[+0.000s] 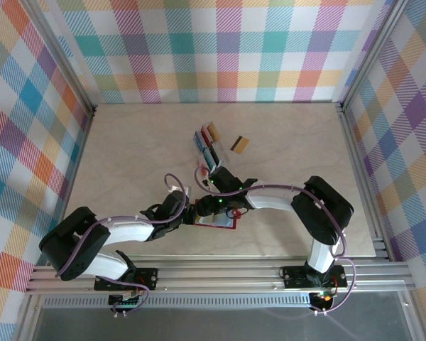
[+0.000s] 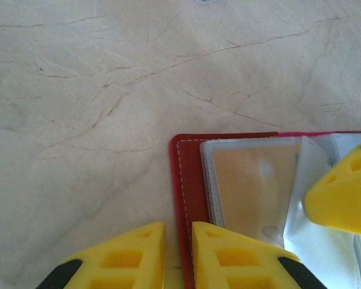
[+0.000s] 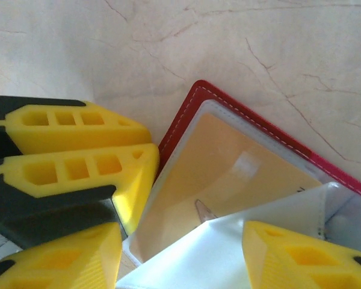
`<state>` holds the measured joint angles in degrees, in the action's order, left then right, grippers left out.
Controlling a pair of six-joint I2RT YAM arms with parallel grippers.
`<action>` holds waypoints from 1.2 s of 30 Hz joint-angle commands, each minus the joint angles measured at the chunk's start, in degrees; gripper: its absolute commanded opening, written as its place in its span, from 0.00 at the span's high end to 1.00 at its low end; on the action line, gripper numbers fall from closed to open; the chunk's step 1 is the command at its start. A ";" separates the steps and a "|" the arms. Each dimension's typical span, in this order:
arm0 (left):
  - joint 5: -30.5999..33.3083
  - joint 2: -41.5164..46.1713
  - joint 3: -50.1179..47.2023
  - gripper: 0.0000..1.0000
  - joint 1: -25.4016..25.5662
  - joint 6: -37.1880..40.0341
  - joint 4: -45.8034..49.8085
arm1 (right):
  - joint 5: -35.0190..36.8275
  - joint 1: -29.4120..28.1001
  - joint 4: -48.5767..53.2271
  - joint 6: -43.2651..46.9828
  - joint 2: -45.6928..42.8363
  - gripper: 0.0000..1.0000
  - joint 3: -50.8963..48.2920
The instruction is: Put the credit cards into the card holder
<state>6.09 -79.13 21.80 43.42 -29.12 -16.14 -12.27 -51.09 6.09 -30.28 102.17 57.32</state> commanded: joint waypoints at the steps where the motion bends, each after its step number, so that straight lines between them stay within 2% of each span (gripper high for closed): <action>1: -0.16 2.53 -1.44 0.81 1.04 -1.16 3.45 | -0.66 -0.33 -1.77 -1.33 -0.42 0.43 -0.54; 13: 1.69 22.67 -6.21 0.67 1.39 -3.13 11.52 | 1.02 -0.15 1.77 -2.55 1.80 0.40 2.46; 19: 2.47 28.19 -9.75 0.59 4.72 -1.87 9.74 | 0.38 0.28 3.05 -2.68 2.23 0.37 3.88; 23: 3.90 30.58 -11.60 0.58 8.00 -0.73 8.94 | -0.89 0.88 3.23 -2.93 2.96 0.36 4.38; 27: 5.07 29.89 -11.90 0.57 10.96 0.61 7.78 | -1.76 1.06 3.34 -2.91 2.95 0.36 4.64; 31: 6.10 25.29 -10.10 0.57 12.63 1.84 6.23 | -2.11 1.12 3.87 -2.78 2.72 0.36 4.95; 36: 8.01 18.40 -7.68 0.63 13.00 2.99 4.28 | -2.39 1.17 4.36 -2.49 3.01 0.35 5.52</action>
<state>11.73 -58.83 11.94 55.72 -28.16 -9.21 -13.19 -50.22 8.93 -32.56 104.33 61.49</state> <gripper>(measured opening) 0.378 0.646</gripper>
